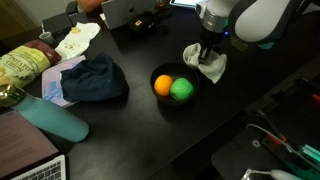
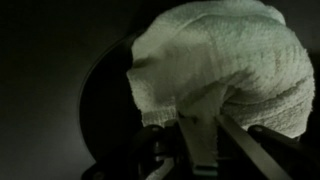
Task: Use the towel to wipe the part of the counter next to the cups
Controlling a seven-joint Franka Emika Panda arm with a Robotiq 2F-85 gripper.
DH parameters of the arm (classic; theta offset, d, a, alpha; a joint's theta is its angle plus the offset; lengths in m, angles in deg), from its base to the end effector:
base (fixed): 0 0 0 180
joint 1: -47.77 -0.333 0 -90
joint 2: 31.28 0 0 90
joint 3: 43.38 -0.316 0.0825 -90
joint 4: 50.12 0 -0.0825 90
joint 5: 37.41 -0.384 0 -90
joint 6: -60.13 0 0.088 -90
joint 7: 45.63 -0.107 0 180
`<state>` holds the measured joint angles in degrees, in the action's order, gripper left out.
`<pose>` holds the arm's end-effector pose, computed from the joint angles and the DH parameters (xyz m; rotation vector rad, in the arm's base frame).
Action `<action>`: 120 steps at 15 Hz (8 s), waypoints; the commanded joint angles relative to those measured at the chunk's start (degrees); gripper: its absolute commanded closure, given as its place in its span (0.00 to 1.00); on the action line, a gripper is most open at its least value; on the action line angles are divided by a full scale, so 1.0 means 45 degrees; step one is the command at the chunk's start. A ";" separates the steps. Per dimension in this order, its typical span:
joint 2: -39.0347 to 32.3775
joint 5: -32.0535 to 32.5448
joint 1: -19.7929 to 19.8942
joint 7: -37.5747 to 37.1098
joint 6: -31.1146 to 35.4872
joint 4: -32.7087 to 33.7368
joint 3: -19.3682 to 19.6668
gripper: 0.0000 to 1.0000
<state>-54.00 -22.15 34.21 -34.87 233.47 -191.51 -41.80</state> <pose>0.4696 0.1189 0.1535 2.9045 0.9981 0.2450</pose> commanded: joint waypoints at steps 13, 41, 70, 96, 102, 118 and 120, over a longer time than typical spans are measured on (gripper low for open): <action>0.4432 0.2201 0.0227 -0.1290 -0.6846 0.1517 -0.0242 0.94; 0.0303 -0.2292 0.6718 0.4112 -0.1209 -0.0128 -0.1753 0.94; -0.0489 -0.1805 0.6735 0.4168 -0.2070 0.0975 -0.1646 0.95; -0.3895 0.0285 0.3661 0.4912 -0.1644 0.5022 -0.0358 0.95; -0.3271 0.0842 0.3919 0.3887 -0.1330 0.4270 0.0713 0.95; 0.1319 -0.5834 0.9982 1.0463 -0.2410 -0.3003 -0.7038 0.95; 0.1218 -0.7633 1.0205 1.1999 -0.3103 -0.2937 -0.8426 0.95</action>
<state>-49.61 -47.24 77.26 9.76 223.34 -203.88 -71.40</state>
